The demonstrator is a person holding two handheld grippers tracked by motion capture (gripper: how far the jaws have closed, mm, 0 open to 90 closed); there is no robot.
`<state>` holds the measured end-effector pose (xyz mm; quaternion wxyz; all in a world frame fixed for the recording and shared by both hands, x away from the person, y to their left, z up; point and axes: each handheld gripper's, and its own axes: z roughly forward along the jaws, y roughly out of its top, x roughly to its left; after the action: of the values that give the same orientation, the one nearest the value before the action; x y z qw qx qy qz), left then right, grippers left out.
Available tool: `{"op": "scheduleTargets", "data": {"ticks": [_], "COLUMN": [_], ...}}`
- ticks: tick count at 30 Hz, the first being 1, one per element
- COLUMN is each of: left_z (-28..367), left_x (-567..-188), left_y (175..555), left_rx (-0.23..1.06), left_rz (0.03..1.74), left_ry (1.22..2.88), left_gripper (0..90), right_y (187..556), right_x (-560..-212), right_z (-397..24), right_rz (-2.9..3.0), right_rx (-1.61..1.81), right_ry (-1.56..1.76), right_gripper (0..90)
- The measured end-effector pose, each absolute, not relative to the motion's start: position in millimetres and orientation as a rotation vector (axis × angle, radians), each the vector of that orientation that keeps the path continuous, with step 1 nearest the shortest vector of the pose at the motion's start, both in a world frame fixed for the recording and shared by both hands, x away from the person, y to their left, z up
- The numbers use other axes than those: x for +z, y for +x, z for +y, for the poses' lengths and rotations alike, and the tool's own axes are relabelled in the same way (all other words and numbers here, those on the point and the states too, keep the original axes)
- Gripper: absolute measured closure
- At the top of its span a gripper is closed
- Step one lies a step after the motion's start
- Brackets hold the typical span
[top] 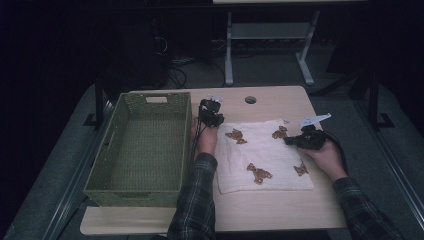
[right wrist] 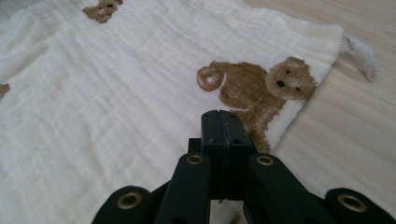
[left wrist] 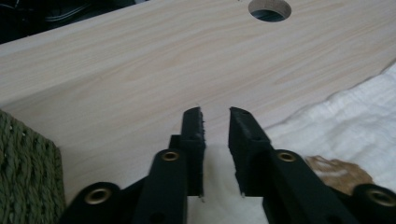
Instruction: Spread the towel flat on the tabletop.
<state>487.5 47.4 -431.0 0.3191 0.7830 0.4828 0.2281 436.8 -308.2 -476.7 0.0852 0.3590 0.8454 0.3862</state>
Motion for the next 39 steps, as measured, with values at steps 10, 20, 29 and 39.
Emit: {"op": "scheduleTargets", "data": {"ticks": [10,20,29,39], "left_z": [41,34,38,45], "left_x": [-440,-442,-443,-450], "left_y": [455,394,345,306], "left_rx": [0.536,0.439,0.376,0.324], "left_rz": [1.22,1.117,1.047,1.028], "left_ry": [2.083,2.166,2.214,2.276], "left_gripper": [68.5,78.2,87.8,89.4], "right_y": [427,384,339,306], "right_x": [-469,-457,-458,-463], "right_z": [-312,-322,-333,-345], "right_rz": [2.516,2.548,2.609,2.667], "right_rx": [1.155,1.139,1.114,1.099], "right_ry": [1.051,1.01,0.96,0.928], "right_gripper": [89.5,88.7,89.9,89.9]}}
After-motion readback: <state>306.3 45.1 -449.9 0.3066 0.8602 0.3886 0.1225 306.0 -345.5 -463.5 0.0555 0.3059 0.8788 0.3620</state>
